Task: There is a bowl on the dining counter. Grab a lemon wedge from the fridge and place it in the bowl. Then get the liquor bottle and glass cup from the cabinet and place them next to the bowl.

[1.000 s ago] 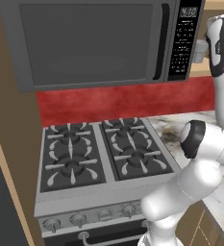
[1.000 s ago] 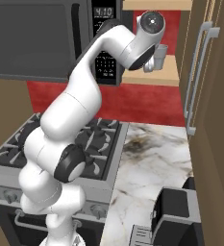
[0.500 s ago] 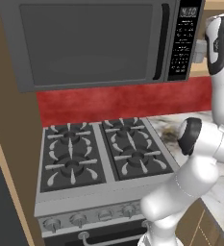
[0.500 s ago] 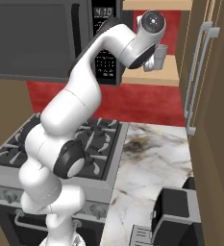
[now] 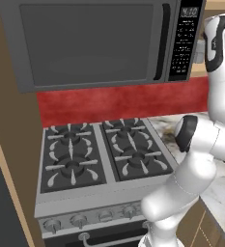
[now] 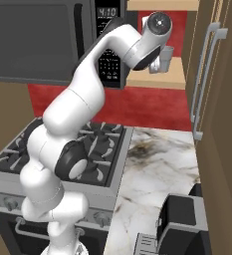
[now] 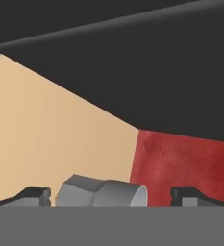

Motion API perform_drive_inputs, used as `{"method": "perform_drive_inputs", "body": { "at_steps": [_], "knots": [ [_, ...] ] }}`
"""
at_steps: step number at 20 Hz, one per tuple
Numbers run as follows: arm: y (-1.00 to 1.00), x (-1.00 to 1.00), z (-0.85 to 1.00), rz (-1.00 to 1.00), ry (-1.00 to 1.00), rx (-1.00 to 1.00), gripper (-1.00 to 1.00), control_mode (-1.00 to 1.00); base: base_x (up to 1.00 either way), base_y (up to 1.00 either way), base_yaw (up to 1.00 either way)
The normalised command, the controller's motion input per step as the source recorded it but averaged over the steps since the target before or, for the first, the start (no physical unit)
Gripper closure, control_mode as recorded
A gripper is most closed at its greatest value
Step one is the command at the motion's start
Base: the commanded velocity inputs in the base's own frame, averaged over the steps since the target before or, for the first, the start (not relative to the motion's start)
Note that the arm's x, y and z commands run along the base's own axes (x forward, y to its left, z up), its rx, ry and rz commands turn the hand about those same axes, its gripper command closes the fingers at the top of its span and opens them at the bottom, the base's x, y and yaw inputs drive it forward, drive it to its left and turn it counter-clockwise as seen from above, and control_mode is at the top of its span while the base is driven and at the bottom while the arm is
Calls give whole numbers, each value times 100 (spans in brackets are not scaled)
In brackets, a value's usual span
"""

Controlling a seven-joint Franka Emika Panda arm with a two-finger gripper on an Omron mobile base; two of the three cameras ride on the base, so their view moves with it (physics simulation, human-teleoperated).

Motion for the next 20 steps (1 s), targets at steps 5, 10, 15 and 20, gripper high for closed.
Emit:
{"method": "perform_drive_inputs", "body": {
  "at_steps": [5,10,15,20],
  "knots": [
    [-7,10,-1,4,0,0,-100,-100,0,0,0],
    [-9,9,-2,3,0,0,-100,-100,0,0,0],
    [-11,8,0,3,0,0,-100,-100,0,0,0],
    [-13,11,0,3,0,0,-100,-100,0,0,0]
  ]
}}
